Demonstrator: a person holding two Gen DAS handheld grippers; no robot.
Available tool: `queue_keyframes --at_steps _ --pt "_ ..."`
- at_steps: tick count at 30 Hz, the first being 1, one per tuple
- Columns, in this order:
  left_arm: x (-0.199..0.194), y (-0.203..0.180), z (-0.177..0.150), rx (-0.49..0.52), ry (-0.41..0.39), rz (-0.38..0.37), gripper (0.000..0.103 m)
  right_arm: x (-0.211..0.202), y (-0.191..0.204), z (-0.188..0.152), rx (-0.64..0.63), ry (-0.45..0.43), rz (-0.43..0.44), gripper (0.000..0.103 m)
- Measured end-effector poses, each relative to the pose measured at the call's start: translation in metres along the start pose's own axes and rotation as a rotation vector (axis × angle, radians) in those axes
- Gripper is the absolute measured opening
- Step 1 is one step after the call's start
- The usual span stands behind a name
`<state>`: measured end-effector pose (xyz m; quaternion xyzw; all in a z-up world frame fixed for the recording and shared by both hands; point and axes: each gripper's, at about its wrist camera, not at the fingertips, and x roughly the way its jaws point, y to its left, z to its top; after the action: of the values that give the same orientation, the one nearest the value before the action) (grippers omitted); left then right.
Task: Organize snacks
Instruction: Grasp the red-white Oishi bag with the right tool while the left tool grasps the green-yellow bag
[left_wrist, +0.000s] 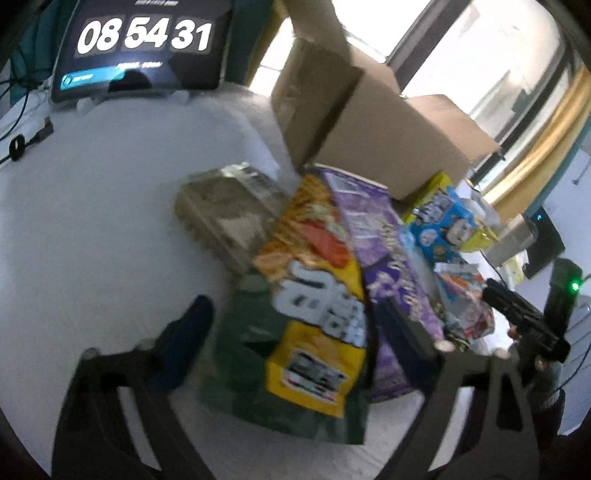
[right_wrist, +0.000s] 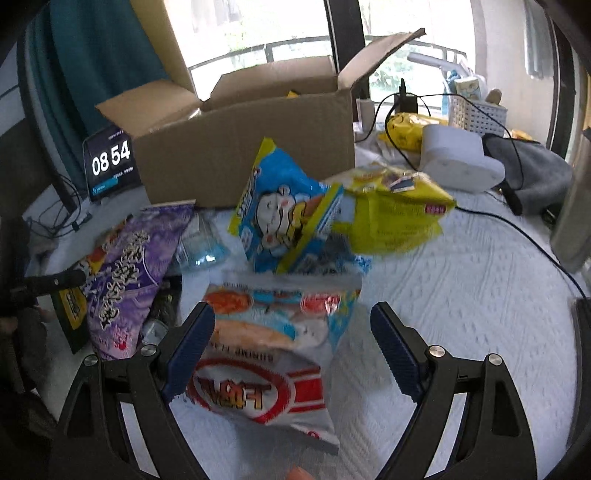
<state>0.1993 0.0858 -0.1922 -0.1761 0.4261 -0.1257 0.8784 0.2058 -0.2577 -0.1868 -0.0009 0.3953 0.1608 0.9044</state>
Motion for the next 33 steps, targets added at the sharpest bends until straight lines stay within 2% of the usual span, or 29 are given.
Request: queue_keyframes --at_steps 1,2,5,9,11,20,23,24,25,28,33 --pt "-0.003 -0.007 -0.002 0.029 -0.008 -0.007 0.071 0.001 0.0 -0.001 -0.002 0.005 0.0 0.089" --pt "-0.005 -0.015 -0.003 0.062 -0.013 0.0 0.068 0.002 0.001 -0.003 -0.002 0.009 0.002 0.089" --pt "-0.005 -0.037 -0.011 0.166 -0.013 0.054 0.049 0.007 0.002 -0.006 0.009 0.018 0.015 0.089" --pt "-0.019 -0.053 -0.018 0.184 -0.099 0.007 0.033 0.01 0.008 -0.009 0.009 0.025 0.033 0.089" --pt "-0.022 -0.061 -0.018 0.207 -0.133 0.009 0.031 0.012 0.012 -0.011 0.003 0.029 0.05 0.089" --pt "0.002 -0.074 -0.009 0.205 -0.103 0.001 0.031 0.02 0.016 -0.015 -0.013 0.041 0.062 0.089" --pt "0.006 -0.075 -0.009 0.19 -0.092 0.002 0.026 0.021 0.017 -0.014 -0.016 0.036 0.062 0.089" --pt "0.003 -0.076 -0.01 0.19 -0.097 -0.003 0.022 0.021 0.017 -0.013 -0.011 0.036 0.067 0.086" --pt "-0.002 -0.078 -0.01 0.197 -0.109 0.0 0.019 0.021 0.017 -0.014 -0.008 0.037 0.071 0.079" --pt "-0.018 -0.084 -0.01 0.222 -0.153 0.031 0.017 0.016 0.015 -0.014 -0.002 0.022 0.09 0.063" --pt "-0.052 -0.098 -0.01 0.276 -0.248 0.068 0.017 0.003 0.018 -0.012 -0.046 -0.022 0.06 0.054"
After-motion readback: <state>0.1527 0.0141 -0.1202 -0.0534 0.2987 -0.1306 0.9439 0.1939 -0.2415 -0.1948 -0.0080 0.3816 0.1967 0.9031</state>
